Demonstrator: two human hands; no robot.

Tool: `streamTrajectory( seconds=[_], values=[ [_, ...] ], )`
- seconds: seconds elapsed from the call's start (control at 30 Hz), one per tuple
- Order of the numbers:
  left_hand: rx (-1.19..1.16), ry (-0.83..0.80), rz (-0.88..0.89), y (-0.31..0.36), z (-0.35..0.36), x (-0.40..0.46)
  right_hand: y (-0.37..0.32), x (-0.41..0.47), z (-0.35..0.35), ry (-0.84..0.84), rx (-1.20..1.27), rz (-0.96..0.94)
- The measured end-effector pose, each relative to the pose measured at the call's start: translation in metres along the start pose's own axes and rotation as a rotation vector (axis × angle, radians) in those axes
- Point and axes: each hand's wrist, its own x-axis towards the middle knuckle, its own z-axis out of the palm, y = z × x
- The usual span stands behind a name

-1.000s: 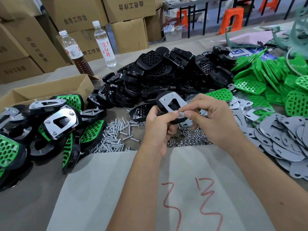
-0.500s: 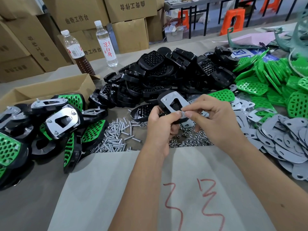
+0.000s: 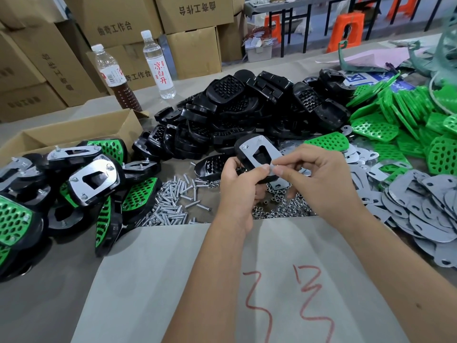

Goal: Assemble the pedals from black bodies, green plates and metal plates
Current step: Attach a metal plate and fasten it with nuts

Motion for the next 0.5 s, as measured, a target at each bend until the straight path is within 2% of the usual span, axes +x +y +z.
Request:
streamTrajectory(
  seconds=[0.27, 0.5],
  values=[
    [-0.039, -0.050, -0.033, 0.0028, -0.0028, 0.0001, -0.0027, 0.0022, -0.0025, -0.107, 0.002, -0.030],
    [-0.010, -0.027, -0.012, 0.0001, -0.0008, -0.0012, -0.0024, -0.0014, -0.0011, 0.004, -0.045, -0.020]
  ],
)
